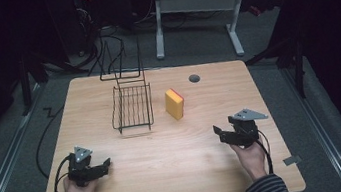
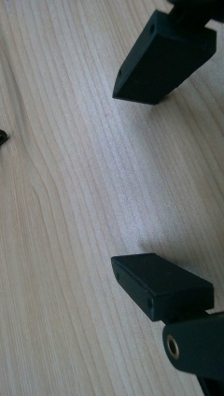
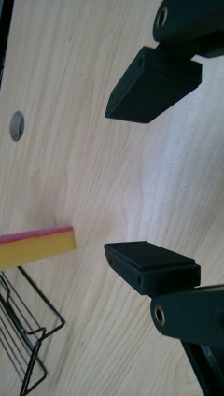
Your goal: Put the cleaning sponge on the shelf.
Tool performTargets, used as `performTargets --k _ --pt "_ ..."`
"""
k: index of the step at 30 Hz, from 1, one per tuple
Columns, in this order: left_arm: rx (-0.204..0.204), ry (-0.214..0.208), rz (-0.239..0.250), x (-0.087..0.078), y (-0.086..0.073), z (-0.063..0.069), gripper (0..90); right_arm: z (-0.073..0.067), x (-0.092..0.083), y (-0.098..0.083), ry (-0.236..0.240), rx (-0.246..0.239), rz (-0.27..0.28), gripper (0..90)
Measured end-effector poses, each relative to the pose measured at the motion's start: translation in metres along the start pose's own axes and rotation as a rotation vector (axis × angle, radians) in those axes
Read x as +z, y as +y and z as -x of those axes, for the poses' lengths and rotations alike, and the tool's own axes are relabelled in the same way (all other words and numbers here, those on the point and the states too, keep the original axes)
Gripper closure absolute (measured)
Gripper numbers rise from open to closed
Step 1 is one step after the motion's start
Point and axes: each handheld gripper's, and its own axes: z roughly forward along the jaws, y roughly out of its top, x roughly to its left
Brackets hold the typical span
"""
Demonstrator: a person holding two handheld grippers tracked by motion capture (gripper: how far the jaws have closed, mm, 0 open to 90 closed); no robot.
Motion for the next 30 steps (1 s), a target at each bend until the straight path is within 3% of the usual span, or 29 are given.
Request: performTargets --k 30 --pt "0.000 0.000 0.000 0.000 0.000 0.000 17.2 -0.019 0.041 0.067 0.083 -0.042 0.054 31.8"
